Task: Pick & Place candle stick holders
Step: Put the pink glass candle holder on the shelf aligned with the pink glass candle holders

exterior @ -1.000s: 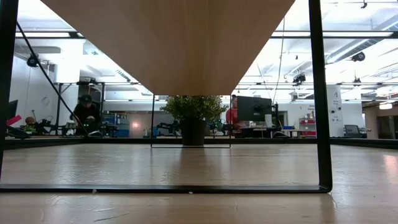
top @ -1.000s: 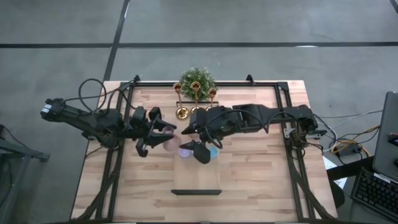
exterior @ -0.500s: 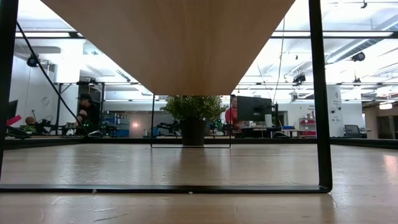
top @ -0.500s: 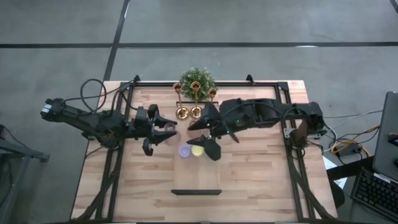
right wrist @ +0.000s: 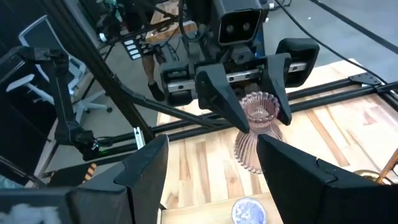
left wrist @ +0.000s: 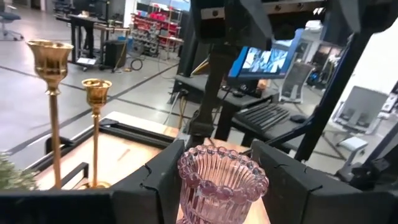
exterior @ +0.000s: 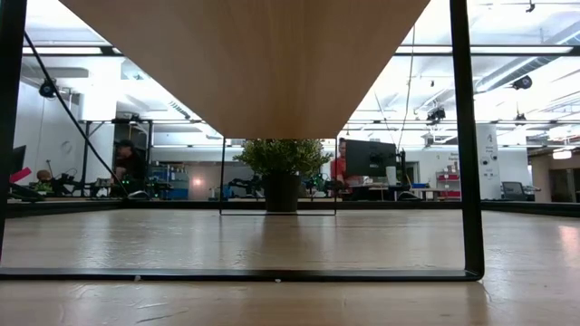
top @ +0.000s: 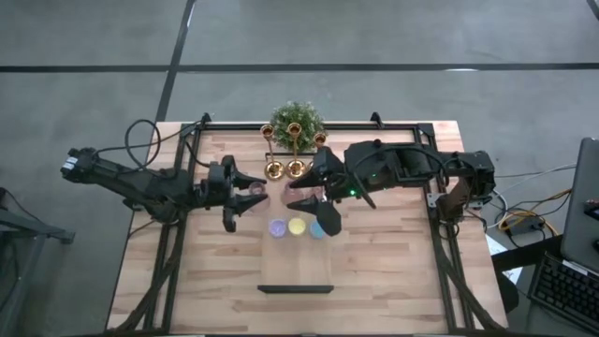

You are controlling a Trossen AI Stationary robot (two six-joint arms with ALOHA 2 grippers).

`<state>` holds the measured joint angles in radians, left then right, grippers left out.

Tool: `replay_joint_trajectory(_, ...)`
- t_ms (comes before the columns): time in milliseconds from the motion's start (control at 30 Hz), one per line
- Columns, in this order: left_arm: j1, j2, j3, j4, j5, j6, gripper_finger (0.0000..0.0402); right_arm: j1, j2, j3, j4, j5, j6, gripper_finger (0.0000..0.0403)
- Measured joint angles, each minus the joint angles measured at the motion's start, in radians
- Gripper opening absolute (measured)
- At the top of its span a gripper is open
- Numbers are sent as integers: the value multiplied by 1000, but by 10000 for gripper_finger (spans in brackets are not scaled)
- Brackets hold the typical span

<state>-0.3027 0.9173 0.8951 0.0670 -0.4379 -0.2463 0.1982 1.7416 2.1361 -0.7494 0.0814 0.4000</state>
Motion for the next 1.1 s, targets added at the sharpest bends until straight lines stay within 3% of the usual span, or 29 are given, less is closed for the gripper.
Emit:
replay_joint_trajectory(267, 0, 0, -68, 6, -33, 10, 179, 0, 0, 0, -1, 0, 0, 237)
replay_joint_trajectory(667, 15, 0, -278, 293, -75, 36, 179, 0, 0, 0, 5, 0, 46, 237)
replay_joint_trajectory(1100, 70, 10, -424, 416, -116, 35, 179, -1, 0, 0, 8, 7, 65, 237)
